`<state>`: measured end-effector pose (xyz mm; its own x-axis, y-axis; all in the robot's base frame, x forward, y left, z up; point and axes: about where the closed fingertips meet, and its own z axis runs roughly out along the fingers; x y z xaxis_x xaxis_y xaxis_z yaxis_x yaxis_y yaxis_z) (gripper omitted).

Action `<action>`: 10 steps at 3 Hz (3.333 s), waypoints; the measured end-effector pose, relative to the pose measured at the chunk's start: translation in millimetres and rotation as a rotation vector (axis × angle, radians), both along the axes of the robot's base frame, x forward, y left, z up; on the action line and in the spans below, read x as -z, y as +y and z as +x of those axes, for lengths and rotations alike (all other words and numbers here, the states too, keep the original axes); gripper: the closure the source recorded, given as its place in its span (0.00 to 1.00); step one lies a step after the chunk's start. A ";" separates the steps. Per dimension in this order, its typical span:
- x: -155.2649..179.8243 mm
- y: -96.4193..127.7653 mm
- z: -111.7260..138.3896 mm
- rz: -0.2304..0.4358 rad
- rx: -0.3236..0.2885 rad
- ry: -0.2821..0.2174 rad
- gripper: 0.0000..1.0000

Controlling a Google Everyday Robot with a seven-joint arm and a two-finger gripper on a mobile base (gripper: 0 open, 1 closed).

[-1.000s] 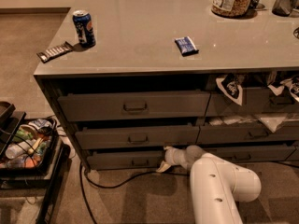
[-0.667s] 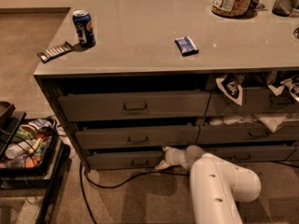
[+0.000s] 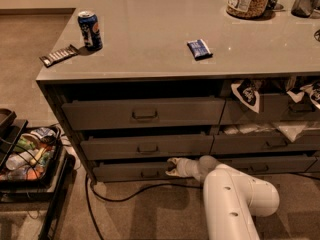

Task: Open bottom drawer

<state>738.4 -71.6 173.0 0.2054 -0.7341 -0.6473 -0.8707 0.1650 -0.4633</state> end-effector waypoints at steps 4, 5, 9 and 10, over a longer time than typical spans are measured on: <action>-4.3 -0.6 -1.4 0.023 -0.005 0.013 0.61; -4.4 -0.5 -4.4 0.033 0.001 0.016 0.61; -18.2 -2.6 -75.8 0.119 0.056 -0.048 0.54; -23.2 -3.2 -102.8 0.141 0.076 -0.070 0.53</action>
Offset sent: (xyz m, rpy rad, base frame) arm 0.0027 -0.0026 0.0044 0.0156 0.0079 0.0184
